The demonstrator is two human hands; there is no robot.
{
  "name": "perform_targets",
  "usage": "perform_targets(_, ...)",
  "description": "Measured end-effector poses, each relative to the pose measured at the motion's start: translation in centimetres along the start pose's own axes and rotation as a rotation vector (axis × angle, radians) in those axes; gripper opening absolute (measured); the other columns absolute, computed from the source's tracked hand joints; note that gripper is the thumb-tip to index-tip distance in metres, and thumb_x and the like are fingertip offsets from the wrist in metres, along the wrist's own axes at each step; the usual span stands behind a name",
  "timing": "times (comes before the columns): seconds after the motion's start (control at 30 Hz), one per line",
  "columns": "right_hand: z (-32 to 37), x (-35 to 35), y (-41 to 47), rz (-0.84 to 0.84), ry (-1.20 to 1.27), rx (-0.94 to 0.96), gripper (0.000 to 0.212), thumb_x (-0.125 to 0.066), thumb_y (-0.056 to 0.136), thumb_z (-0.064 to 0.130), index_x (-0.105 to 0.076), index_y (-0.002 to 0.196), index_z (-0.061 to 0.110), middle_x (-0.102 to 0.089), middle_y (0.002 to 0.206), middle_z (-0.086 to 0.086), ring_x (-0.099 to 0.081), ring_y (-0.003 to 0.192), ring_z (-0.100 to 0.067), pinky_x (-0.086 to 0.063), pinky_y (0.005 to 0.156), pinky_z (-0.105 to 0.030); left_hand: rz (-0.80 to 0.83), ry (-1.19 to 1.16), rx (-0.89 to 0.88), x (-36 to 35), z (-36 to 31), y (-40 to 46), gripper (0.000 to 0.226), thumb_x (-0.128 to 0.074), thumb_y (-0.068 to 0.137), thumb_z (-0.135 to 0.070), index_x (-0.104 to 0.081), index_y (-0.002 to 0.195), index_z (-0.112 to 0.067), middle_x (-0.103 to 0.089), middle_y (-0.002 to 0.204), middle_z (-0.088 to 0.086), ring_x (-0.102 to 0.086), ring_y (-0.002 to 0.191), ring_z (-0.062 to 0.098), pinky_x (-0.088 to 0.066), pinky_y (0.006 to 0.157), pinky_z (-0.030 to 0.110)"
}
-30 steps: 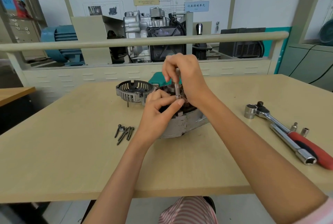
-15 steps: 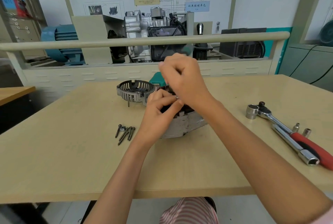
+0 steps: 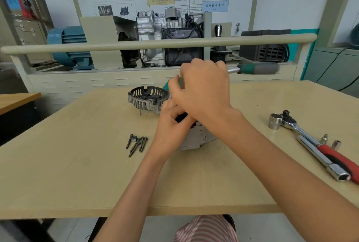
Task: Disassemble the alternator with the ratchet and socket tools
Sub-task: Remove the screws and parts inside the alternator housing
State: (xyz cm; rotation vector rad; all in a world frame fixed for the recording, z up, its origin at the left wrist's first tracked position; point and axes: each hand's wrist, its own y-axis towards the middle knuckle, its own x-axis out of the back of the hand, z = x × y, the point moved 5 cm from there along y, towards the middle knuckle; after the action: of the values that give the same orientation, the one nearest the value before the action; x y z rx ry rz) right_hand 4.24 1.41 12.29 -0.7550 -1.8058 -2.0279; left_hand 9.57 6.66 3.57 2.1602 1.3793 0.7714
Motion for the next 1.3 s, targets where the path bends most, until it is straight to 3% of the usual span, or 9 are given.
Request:
perform_targets(0.17, -0.8, -0.3, 0.6, 0.057, 0.979, 0.053, 0.042, -0.045, 0.080, 0.013, -0.031, 0.042, 0.011, -0.031, 0.043, -0.018, -0.031, 0.047, -0.029, -0.028, 0.053, -0.031, 0.085, 0.010, -0.014, -0.1, -0.5, -0.2, 0.019, -0.058, 0.085, -0.028, -0.071, 0.072, -0.024, -0.057, 0.089, 0.010, -0.044, 0.095, 0.006, -0.032, 0.094, 0.028)
perform_targets(0.23, -0.9, -0.6, 0.9, 0.060, 1.090, 0.025, 0.043, -0.045, 0.082, 0.011, -0.031, 0.041, 0.011, -0.028, 0.041, -0.014, -0.028, 0.044, -0.027, -0.026, 0.049, -0.031, 0.095, 0.020, -0.025, -0.1, -0.3, -0.3, 0.019, -0.058, 0.084, -0.029, -0.071, 0.072, -0.023, -0.057, 0.087, 0.007, -0.044, 0.093, 0.000, -0.032, 0.093, 0.025)
perform_targets(0.33, -0.3, -0.5, 0.6, -0.084, 0.572, 0.041, 0.042, -0.047, 0.085, 0.018, -0.032, 0.046, 0.019, -0.029, 0.045, 0.005, -0.029, 0.047, -0.014, -0.024, 0.057, -0.022, 0.051, 0.003, -0.039, 0.1, -0.1, 0.0, 0.032, -0.059, 0.080, -0.021, -0.066, 0.055, -0.040, -0.057, 0.074, -0.010, -0.043, 0.086, -0.007, -0.033, 0.085, 0.023)
perform_targets(0.4, -0.2, -0.7, 0.1, -0.110, -0.011, -0.010, 0.028, -0.041, 0.088, 0.026, -0.046, 0.062, 0.018, -0.040, 0.060, 0.001, -0.035, 0.060, -0.017, -0.023, 0.068, -0.029, 0.021, -0.001, -0.043, -0.1, 0.0, 0.1, 0.036, -0.057, 0.074, -0.016, -0.060, 0.048, -0.041, -0.057, 0.069, -0.020, -0.043, 0.084, -0.011, -0.031, 0.079, 0.020)
perform_targets(0.47, -0.6, -0.5, 0.0, -0.057, -0.194, -0.085, 0.024, -0.039, 0.090, 0.028, -0.056, 0.078, 0.015, -0.049, 0.073, -0.005, -0.036, 0.068, -0.021, -0.022, 0.070, -0.034, -0.005, -0.005, -0.038, -0.2, 0.0, 0.0, 0.037, -0.058, 0.073, -0.014, -0.064, 0.055, -0.046, -0.055, 0.068, -0.017, -0.042, 0.081, -0.012, -0.031, 0.077, 0.022)
perform_targets(0.77, -0.2, 0.0, 0.8, 0.150, 0.600, 0.215, 0.046, -0.051, 0.082, 0.016, -0.023, 0.047, 0.022, -0.028, 0.046, 0.006, -0.031, 0.049, -0.014, -0.024, 0.055, -0.027, 0.124, 0.012, 0.006, 0.0, -0.5, -0.4, 0.016, -0.057, 0.087, -0.026, -0.070, 0.081, -0.034, -0.060, 0.102, 0.004, -0.044, 0.106, 0.006, -0.033, 0.099, 0.027)
perform_targets(0.9, 0.6, 0.1, 0.7, 0.124, 0.277, 0.320, 0.034, -0.048, 0.088, 0.021, -0.037, 0.057, 0.015, -0.042, 0.056, -0.002, -0.044, 0.059, -0.023, -0.020, 0.062, -0.028, 0.052, -0.042, -0.008, 0.2, -0.2, 0.0, 0.037, -0.064, 0.082, -0.019, -0.065, 0.055, -0.044, -0.057, 0.073, -0.008, -0.046, 0.082, 0.010, -0.037, 0.076, 0.033)
perform_targets(1.07, -0.1, 0.0, 0.0, 0.017, -0.301, -0.017, 0.014, -0.039, 0.092, 0.010, -0.049, 0.103, 0.009, -0.052, 0.085, -0.006, -0.045, 0.070, -0.024, -0.025, 0.061, -0.033, -0.017, 0.032, -0.027, -0.3, -0.1, 0.0, 0.053, -0.066, 0.076, 0.004, -0.058, 0.043, -0.036, -0.048, 0.070, -0.007, -0.042, 0.082, 0.008, -0.031, 0.077, 0.027)
perform_targets(1.3, -2.6, 0.3, 0.6, 0.067, -0.122, 0.057, 0.029, -0.049, 0.091, 0.008, -0.042, 0.119, 0.012, -0.060, 0.093, -0.007, -0.059, 0.081, -0.030, -0.031, 0.056, -0.033, 0.147, 0.056, 0.004, 0.5, -0.5, -0.2, 0.019, -0.063, 0.088, -0.018, -0.067, 0.100, -0.032, -0.053, 0.084, -0.003, -0.049, 0.097, 0.014, -0.036, 0.096, 0.031)
